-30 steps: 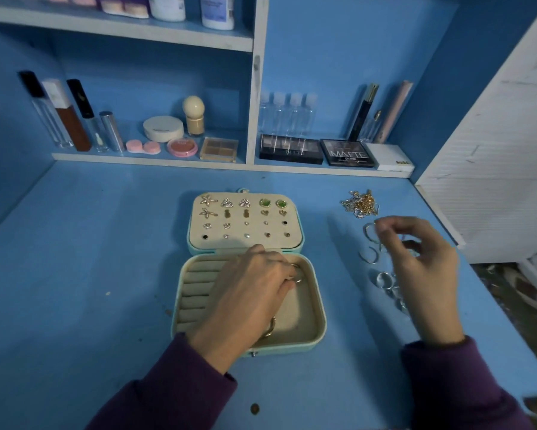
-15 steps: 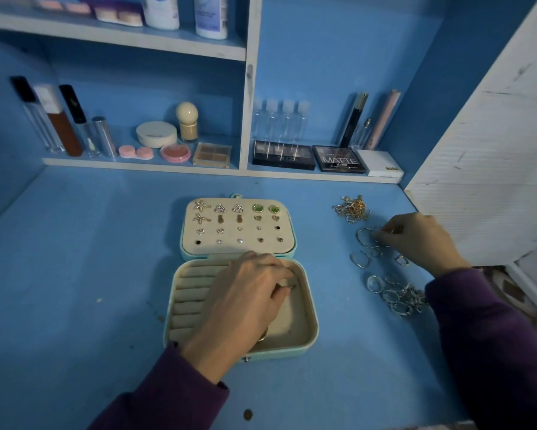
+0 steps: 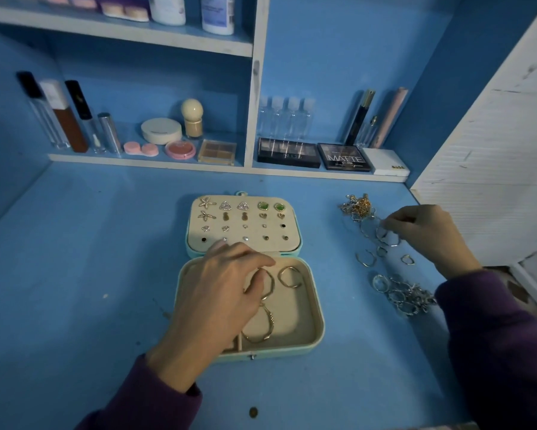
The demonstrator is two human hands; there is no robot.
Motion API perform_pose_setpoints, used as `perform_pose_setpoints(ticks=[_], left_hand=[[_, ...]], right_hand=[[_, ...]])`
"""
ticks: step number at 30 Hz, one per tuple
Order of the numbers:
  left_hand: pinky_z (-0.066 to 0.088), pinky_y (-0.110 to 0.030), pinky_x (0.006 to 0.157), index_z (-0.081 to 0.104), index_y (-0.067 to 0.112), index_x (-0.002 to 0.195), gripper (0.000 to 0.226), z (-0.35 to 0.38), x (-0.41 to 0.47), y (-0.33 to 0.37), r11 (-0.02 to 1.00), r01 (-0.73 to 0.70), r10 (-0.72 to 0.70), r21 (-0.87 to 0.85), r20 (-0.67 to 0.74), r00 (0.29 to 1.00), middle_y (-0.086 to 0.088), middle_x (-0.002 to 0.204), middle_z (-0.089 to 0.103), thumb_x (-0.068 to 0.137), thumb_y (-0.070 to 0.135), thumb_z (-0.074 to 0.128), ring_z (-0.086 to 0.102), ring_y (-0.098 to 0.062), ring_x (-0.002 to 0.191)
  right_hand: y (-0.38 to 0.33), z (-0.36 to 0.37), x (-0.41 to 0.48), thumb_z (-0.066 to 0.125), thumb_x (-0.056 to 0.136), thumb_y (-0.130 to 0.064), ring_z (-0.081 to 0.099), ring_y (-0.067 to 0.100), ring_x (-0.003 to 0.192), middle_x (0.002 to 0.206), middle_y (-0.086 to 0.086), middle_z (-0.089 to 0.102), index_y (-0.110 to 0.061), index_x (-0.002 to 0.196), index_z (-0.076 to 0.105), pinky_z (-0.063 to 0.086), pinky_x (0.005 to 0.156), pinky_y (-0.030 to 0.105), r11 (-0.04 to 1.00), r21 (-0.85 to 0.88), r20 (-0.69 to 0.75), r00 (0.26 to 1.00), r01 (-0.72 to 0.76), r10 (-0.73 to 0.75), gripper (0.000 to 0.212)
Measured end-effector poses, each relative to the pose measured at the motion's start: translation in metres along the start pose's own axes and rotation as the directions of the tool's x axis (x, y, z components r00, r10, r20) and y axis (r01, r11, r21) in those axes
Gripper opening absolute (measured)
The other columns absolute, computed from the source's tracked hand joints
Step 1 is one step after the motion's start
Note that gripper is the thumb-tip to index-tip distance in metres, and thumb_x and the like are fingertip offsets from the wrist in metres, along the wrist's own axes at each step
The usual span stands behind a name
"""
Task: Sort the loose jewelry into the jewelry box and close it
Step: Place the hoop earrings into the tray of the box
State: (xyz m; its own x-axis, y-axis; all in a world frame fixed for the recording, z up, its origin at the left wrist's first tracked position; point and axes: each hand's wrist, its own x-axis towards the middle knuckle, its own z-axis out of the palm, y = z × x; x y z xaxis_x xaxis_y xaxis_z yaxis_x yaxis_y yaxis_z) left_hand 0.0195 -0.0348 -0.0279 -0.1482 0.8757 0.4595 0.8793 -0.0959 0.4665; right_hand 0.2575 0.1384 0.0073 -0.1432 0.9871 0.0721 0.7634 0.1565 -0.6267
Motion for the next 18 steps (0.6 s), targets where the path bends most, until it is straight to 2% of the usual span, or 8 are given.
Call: perform_pose_setpoints(ticks=[3,5,10,12,14,18], left_hand=[[0.045,-0.025,0.064,0.074,0.024,0.078,0.029,-0.001,-0.005,-0.009,1.0,0.015,-0.016,-0.024,-0.052,0.999,0.012,0.088,0.066,0.071,-0.002,0.063,0.043,-0.009,0.089],[0.041,-0.022,0.071,0.073,0.022,0.075,0.032,-0.001,-0.005,-0.012,0.998,0.024,-0.028,-0.053,-0.08,0.996,0.008,0.095,0.065,0.071,-0.005,0.055,0.043,-0.011,0.095],[0.033,-0.013,0.082,0.072,0.019,0.075,0.035,-0.002,-0.005,-0.012,0.997,0.041,-0.05,-0.07,-0.126,0.991,0.004,0.1,0.064,0.07,-0.003,0.044,0.043,-0.015,0.099],[0.032,-0.012,0.085,0.072,0.018,0.077,0.037,-0.002,-0.006,-0.011,0.996,0.049,-0.058,-0.076,-0.133,0.989,0.003,0.1,0.064,0.072,0.0,0.041,0.044,-0.014,0.1],[0.031,-0.011,0.087,0.072,0.017,0.079,0.04,-0.003,-0.005,-0.012,0.994,0.05,-0.063,-0.092,-0.146,0.987,0.002,0.1,0.064,0.076,0.006,0.034,0.044,-0.014,0.1],[0.024,-0.003,0.092,0.072,0.016,0.08,0.04,-0.003,-0.005,-0.012,0.994,0.057,-0.071,-0.089,-0.158,0.985,0.001,0.099,0.064,0.077,0.009,0.033,0.043,-0.013,0.101]], right_hand=[[-0.023,0.002,-0.021,0.068,0.082,-0.015,0.049,0.007,0.054,0.058,0.0,0.057,-0.006,0.075,0.07,0.036,0.051,0.019,0.977,0.214,0.065,0.998,0.001,-0.015,0.011],[-0.042,0.011,-0.04,0.07,0.08,-0.014,0.046,0.0,0.049,0.054,-0.008,0.057,-0.01,0.073,0.071,0.035,0.049,0.011,0.964,0.263,0.145,0.987,0.031,-0.072,0.009],[-0.075,0.045,-0.084,0.072,0.077,-0.016,0.053,0.002,0.061,0.061,-0.013,0.06,-0.022,0.066,0.068,0.038,0.058,0.012,0.946,0.145,0.273,0.907,0.291,-0.321,0.013],[-0.079,0.058,-0.095,0.07,0.077,-0.016,0.051,0.004,0.068,0.064,-0.016,0.055,-0.023,0.069,0.068,0.042,0.065,0.019,0.915,0.061,0.298,0.868,0.398,-0.397,0.011],[-0.08,0.067,-0.101,0.064,0.077,-0.021,0.049,0.006,0.074,0.069,-0.015,0.055,-0.025,0.07,0.065,0.043,0.07,0.027,0.88,0.004,0.326,0.831,0.475,-0.45,0.007],[-0.084,0.075,-0.107,0.06,0.078,-0.019,0.047,0.008,0.082,0.075,-0.012,0.06,-0.022,0.074,0.067,0.037,0.071,0.024,0.84,-0.076,0.355,0.802,0.537,-0.48,0.008]])
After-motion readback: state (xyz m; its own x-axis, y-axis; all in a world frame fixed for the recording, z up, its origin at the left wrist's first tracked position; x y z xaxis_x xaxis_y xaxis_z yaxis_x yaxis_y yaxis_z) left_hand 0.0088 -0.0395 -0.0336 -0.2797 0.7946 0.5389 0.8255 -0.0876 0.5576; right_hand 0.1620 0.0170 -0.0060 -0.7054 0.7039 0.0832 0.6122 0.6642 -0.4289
